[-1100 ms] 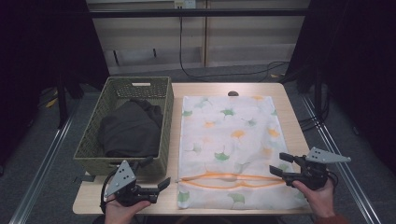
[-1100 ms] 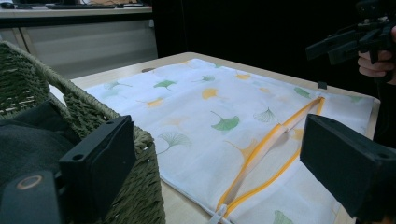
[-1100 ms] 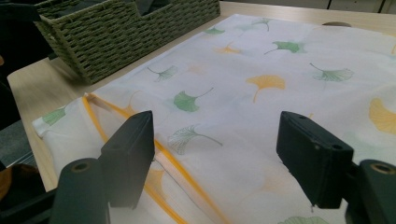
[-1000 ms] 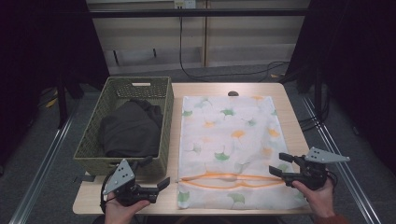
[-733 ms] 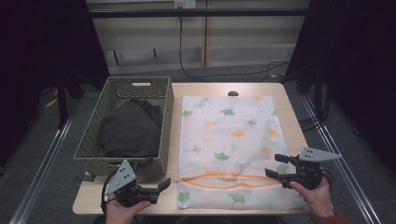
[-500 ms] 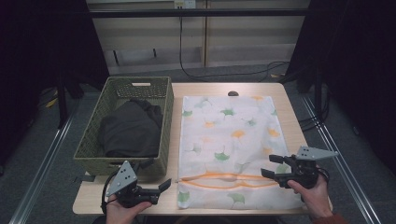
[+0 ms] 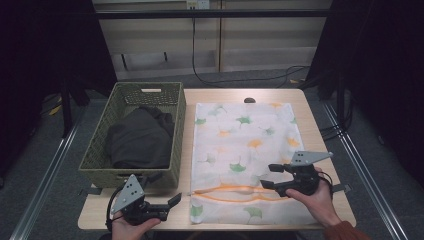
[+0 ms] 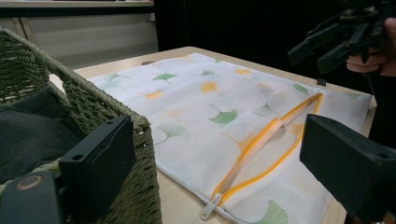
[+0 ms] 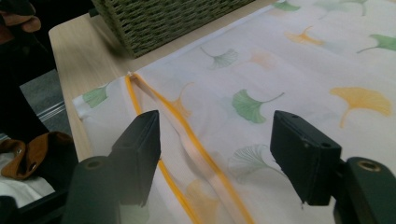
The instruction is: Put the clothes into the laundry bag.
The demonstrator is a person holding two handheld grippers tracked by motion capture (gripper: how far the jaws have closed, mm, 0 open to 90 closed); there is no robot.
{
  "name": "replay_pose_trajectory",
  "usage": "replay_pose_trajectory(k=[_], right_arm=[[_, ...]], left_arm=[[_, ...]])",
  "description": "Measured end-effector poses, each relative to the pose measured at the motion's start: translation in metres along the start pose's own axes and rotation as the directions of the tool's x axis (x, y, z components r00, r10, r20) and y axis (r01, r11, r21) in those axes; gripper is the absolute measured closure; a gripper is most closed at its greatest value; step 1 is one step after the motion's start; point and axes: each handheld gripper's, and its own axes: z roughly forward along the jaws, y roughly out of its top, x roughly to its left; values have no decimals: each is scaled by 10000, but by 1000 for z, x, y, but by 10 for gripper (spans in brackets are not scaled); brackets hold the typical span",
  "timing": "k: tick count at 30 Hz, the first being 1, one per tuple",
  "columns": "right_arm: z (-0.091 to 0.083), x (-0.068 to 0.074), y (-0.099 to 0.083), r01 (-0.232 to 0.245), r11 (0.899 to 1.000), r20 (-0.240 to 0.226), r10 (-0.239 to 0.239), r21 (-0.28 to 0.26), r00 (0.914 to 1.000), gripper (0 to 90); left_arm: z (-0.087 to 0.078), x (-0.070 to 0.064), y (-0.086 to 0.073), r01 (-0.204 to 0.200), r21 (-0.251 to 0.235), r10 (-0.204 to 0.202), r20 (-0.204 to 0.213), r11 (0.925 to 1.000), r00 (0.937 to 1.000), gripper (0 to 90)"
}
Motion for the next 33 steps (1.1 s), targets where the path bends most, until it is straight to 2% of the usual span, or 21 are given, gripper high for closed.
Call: replay_pose_trajectory(k=[1, 2, 3, 4, 5, 7, 9, 11, 12, 16, 19, 22, 23, 24, 26, 27, 29, 30, 31, 32, 33], right_arm=[[11, 0, 7, 95, 9993, -262, -86, 358, 9996, 363], [16, 0, 9, 136, 9987, -303, -121, 485, 9995, 369], [16, 0, 9, 136, 9987, -303, -121, 485, 9995, 369], [22, 0, 11, 232, 9974, -391, -205, 676, 9990, 378], [35, 0, 16, 520, 9927, -494, -468, 1086, 9977, 378], [40, 0, 17, 602, 9909, -513, -544, 1200, 9972, 377], [57, -1, 22, 816, 9810, -649, -712, 1758, 9953, 401], [61, -2, 23, 846, 9786, -756, -715, 1875, 9946, 413], [70, -3, 22, 895, 9736, -986, -700, 2099, 9927, 420], [79, -1, 15, 915, 9700, -1149, -668, 2254, 9911, 419], [80, 3, 5, 1088, 9576, -1237, -779, 2667, 9893, 366], [80, 3, -2, 1173, 9512, -1051, -905, 2856, 9903, 351], [80, 3, -4, 1241, 9447, -922, -1005, 3035, 9907, 348], [81, 0, -8, 1034, 9429, -927, -777, 3165, 9927, 347], [84, 1, -10, 1140, 9355, -887, -892, 3344, 9921, 347], [86, 2, -10, 1174, 9352, -872, -933, 3340, 9918, 359], [89, 4, -10, 1290, 9247, -626, -1141, 3583, 9915, 382], [89, 4, -10, 1290, 9247, -626, -1141, 3583, 9915, 382], [91, 5, -11, 1378, 9253, -475, -1293, 3532, 9905, 439], [91, 5, -11, 1378, 9253, -475, -1293, 3532, 9905, 439], [90, 5, -11, 1307, 9237, -161, -1339, 3600, 9909, 513]], left_arm=[[0, -1, 0, 71, -98, -71, -33, 9999, 10000, 102], [0, -1, 0, 71, -98, -71, -33, 9999, 10000, 102], [-2, 0, 0, -159, 90, 159, -28, 9998, 9999, 102], [-1, -1, 0, -24, -11, 24, -36, 10000, 10000, 102], [0, -1, -1, -23, 10, 23, 7, 10000, 10000, 103], [1, -1, -1, -12, 52, 12, -38, 10000, 10000, 103], [2, 0, -1, 33, 90, -33, 38, 10000, 10000, 103], [2, -1, -1, 9, 69, -9, 20, 10000, 10000, 103], [1, -1, -1, -16, 39, 16, 39, 10000, 10000, 103], [0, -1, -1, 6, -6, -6, 30, 10000, 10000, 103], [0, -1, -1, -2, 37, 2, 83, 10000, 10000, 103], [0, -2, -1, -59, 140, 58, 44, 9999, 10000, 103], [1, -1, -1, -84, 125, 83, 60, 9999, 9999, 103], [0, -1, -1, -90, 135, 89, 62, 9999, 9999, 103], [1, -1, -1, -94, 137, 94, 62, 9999, 9999, 102], [1, -2, -1, -27, 126, 27, 47, 9999, 10000, 101], [0, -2, -1, -78, 141, 77, 51, 9999, 10000, 101], [0, -2, -1, -78, 141, 77, 51, 9999, 10000, 101], [0, -2, -1, 20, 76, -20, 82, 10000, 10000, 101], [0, -2, -1, 41, 36, -41, 91, 10000, 10000, 101], [0, -2, -1, 32, 42, -32, 64, 10000, 10000, 101]])
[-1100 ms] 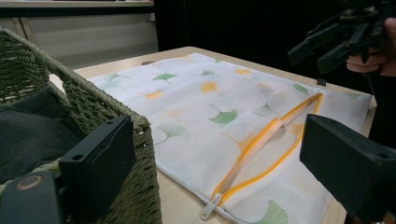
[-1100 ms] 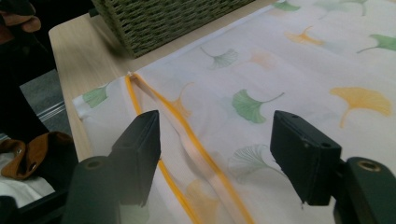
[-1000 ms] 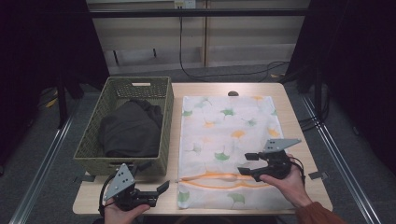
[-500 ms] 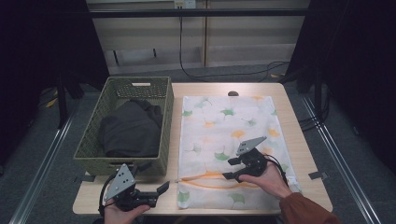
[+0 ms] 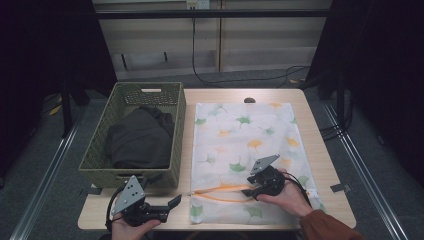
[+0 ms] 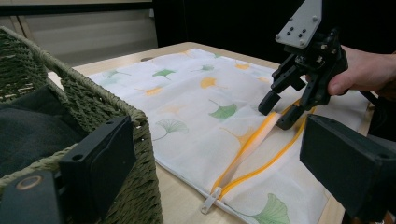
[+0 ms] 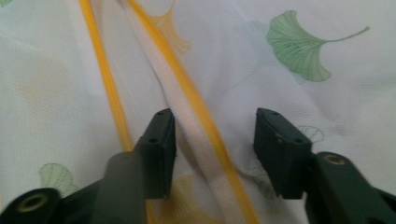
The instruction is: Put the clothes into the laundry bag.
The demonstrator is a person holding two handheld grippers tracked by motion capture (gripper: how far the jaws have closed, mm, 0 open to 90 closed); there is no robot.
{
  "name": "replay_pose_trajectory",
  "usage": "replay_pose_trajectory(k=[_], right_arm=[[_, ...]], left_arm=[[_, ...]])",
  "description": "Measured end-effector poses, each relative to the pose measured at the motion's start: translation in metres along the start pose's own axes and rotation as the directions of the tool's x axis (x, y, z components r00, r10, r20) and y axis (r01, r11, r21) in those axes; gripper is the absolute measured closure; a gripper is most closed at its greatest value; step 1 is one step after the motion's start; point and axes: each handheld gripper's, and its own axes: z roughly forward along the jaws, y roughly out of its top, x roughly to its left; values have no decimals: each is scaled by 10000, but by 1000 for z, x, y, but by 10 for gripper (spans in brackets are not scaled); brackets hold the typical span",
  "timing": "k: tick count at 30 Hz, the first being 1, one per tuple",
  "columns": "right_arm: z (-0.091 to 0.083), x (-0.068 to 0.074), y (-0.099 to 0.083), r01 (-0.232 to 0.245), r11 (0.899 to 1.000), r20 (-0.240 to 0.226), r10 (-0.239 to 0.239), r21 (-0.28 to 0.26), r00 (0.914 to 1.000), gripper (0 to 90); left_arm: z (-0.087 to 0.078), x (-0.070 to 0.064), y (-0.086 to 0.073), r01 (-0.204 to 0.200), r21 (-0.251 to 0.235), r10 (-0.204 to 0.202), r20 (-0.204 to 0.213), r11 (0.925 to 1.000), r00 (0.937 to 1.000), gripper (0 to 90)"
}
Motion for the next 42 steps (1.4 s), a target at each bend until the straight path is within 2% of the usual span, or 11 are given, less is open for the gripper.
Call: replay_pose_trajectory(k=[4, 10, 12, 14, 15, 19, 24, 31, 39, 40, 42], right_arm=[[1, -1, 1, 65, 9999, 332, -61, -116, 9994, 598], [3, -2, 4, -178, 9997, 632, 187, -144, 9978, 666], [5, -7, 4, -314, 9988, 612, 336, -367, 9976, 751], [5, -10, 5, -433, 9983, 687, 459, -394, 9966, 765], [5, -10, 5, -433, 9983, 687, 459, -394, 9966, 765], [9, -18, 8, -439, 9972, 993, 497, -598, 9938, 866], [12, -21, 12, -505, 9961, 985, 575, -724, 9935, 888], [2, -25, 14, -782, 9871, 1059, 934, -1398, 9900, 893], [-15, -35, 17, -1002, 9662, 1193, 1314, -2375, 9841, 895], [-16, -36, 18, -1069, 9622, 1167, 1396, -2505, 9833, 895], [-20, -38, 20, -1112, 9559, 1127, 1463, -2717, 9828, 895]], left_arm=[[1, -1, 0, 117, -39, -118, -105, 9999, 9999, 102], [1, 0, 0, -18, 70, 19, -42, 10000, 10000, 108], [1, -1, 0, 97, -63, -97, -36, 9999, 9999, 108], [1, 0, 0, 94, -51, -94, -62, 9999, 9999, 108], [0, 1, 0, -106, 72, 106, -37, 9999, 9999, 108], [0, 0, 1, -115, 86, 116, -87, 9999, 9999, 111], [-2, 1, 1, -243, 108, 245, -118, 9996, 9996, 112], [-2, 0, 1, -178, 5, 179, -137, 9998, 9997, 113], [-1, 0, 1, -172, 15, 172, -126, 9999, 9998, 114], [-2, 1, 1, -316, 110, 317, -118, 9994, 9994, 114], [-1, 0, 1, -164, 13, 164, -166, 9999, 9997, 114]])
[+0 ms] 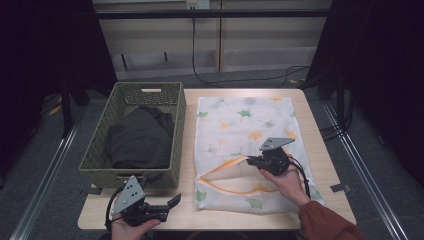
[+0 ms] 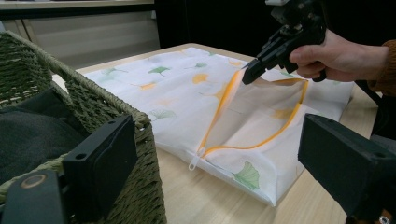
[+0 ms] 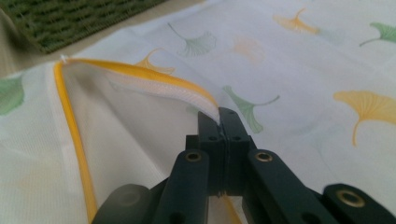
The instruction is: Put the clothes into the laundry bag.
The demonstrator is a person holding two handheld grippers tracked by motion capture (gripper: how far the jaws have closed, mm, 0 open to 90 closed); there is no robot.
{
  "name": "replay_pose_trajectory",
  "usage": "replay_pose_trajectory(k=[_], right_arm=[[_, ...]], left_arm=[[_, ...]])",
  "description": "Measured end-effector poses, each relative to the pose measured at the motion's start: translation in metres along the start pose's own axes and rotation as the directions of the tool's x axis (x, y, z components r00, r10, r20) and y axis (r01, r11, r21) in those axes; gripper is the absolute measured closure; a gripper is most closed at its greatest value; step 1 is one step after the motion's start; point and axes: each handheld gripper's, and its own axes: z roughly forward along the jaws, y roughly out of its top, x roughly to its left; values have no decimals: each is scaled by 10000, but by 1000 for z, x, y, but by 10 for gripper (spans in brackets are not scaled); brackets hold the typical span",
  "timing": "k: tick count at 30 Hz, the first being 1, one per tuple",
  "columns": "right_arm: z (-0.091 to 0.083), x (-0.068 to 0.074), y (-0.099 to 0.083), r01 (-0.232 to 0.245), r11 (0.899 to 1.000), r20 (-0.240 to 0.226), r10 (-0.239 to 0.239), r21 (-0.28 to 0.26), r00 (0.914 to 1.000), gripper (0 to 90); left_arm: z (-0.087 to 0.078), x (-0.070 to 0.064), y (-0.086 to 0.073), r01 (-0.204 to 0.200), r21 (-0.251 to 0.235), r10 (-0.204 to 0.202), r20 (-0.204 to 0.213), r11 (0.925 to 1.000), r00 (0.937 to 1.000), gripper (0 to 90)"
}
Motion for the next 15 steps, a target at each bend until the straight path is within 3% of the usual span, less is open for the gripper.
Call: replay_pose_trajectory(k=[9, 12, 15], right_arm=[[-7, -2, 22, 28, 9956, -52, -33, -941, 10000, 895], [-13, -5, 32, -196, 9882, -111, 181, -1518, 9998, 896], [-16, -5, 40, -139, 9842, -73, 128, -1764, 9999, 895]], left_arm=[[-2, -1, 1, -109, -45, 109, 32, 9999, 9999, 125], [-1, -1, 1, -145, 33, 145, 73, 9999, 9999, 127], [-1, -2, 1, -77, -29, 77, 94, 10000, 9999, 127]])
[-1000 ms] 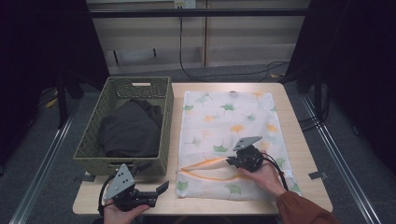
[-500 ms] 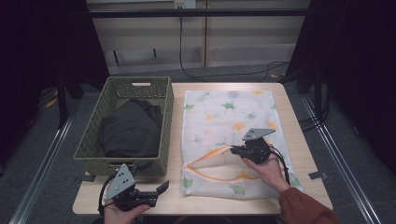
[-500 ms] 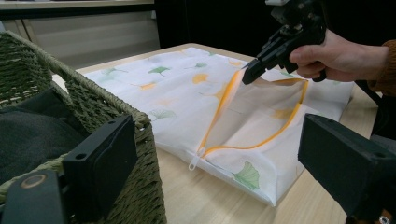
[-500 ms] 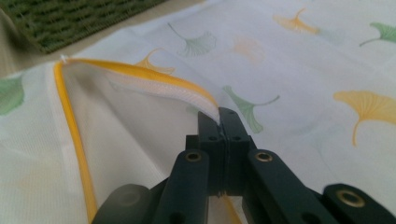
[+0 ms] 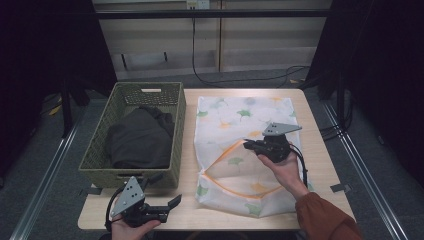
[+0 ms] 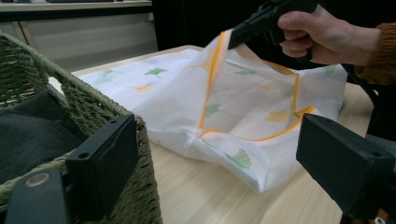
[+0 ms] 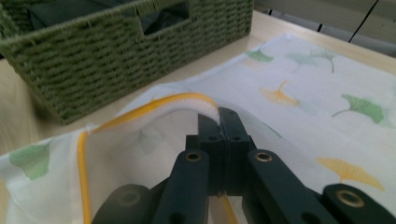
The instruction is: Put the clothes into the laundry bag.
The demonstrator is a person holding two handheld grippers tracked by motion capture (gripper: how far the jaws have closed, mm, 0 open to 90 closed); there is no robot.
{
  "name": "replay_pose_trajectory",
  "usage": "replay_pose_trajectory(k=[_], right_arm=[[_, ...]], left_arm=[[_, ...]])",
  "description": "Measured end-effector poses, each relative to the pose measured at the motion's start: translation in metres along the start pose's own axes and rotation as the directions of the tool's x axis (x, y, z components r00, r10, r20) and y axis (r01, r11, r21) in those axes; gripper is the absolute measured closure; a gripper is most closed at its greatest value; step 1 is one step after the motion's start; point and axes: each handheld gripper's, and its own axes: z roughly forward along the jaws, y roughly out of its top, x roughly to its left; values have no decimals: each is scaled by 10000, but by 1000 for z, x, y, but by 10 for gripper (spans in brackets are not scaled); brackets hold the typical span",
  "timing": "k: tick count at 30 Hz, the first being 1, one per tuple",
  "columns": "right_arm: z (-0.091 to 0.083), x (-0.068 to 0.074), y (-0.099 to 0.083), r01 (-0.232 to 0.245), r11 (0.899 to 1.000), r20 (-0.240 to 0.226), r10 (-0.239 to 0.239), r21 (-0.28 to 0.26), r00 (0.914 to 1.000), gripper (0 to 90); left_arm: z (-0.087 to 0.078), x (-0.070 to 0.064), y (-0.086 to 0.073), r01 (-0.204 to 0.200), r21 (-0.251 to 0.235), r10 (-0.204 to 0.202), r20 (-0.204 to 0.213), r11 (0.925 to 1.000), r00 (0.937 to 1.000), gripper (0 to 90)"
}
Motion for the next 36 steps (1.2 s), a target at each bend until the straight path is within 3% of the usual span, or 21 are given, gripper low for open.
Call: replay_pose_trajectory(k=[3, 11, 13, 14, 16, 18, 19, 20, 21, 22, 24, 25, 27, 30, 31, 34, 35, 36], right_arm=[[-2, -2, 8, 64, 9999, 26, -64, -122, 10000, 895], [-7, -9, 30, 137, 9981, 14, -136, -593, 9999, 896], [-11, -8, 37, 149, 9954, 20, -148, -950, 9999, 896], [-12, -7, 37, 185, 9942, 8, -186, -1057, 9998, 896], [-11, -6, 35, 89, 9937, -180, -109, -1117, 9998, 896], [-9, -6, 35, 168, 9946, -165, -186, -1027, 9997, 896], [-9, -6, 34, 155, 9953, -223, -177, -955, 9996, 896], [-9, -6, 33, 175, 9955, -229, -198, -931, 9995, 896], [-9, -6, 33, 199, 9957, -212, -219, -910, 9995, 896], [-9, -7, 33, 164, 9960, -246, -186, -878, 9995, 896], [-8, -7, 32, 169, 9962, -263, -192, -851, 9995, 896], [-7, -9, 31, 148, 9965, -331, -176, -821, 9993, 896], [-6, -10, 29, 120, 9971, -340, -146, -752, 9993, 896], [-5, -11, 28, 92, 9977, -334, -115, -676, 9994, 896], [-4, -12, 28, 81, 9978, -353, -105, -663, 9993, 896], [-4, -12, 27, 30, 9980, -385, -54, -630, 9992, 896], [-4, -12, 27, 30, 9980, -385, -54, -630, 9992, 896], [-4, -13, 27, 36, 9982, -375, -58, -605, 9993, 897]], left_arm=[[0, -1, 0, 69, 186, -66, -190, 9998, 9998, 136], [-1, -1, 3, 146, 35, -147, 81, 9999, 9999, 133], [-4, 3, 9, 379, 177, -384, 297, 9991, 9988, 152], [-7, 5, 14, 279, 133, -283, 351, 9995, 9990, 164], [-9, 7, 18, 254, 21, -254, 176, 9997, 9995, 163], [-12, 13, 27, 342, 192, -341, -33, 9992, 9994, 161], [-13, 16, 31, 277, 298, -275, -65, 9992, 9996, 159], [-15, 23, 39, -65, 477, 71, -124, 9988, 9999, 159], [-17, 28, 44, -112, 854, 131, -222, 9963, 9997, 159], [-17, 28, 44, -112, 854, 131, -222, 9963, 9997, 158], [-20, 39, 50, 155, 925, -109, -498, 9956, 9987, 148], [-21, 51, 55, 551, 1086, -495, -542, 9926, 9973, 149], [-19, 58, 58, 446, 1399, -341, -767, 9892, 9965, 134], [-14, 67, 62, 290, 1649, -169, -747, 9859, 9971, 129], [-13, 70, 64, 197, 1695, -25, -1007, 9853, 9949, 128], [-11, 77, 68, 209, 1686, -31, -1048, 9855, 9945, 112], [-10, 82, 71, 277, 1872, -101, -944, 9819, 9955, 112], [-8, 91, 75, 207, 2139, 43, -1158, 9766, 9933, 111]])
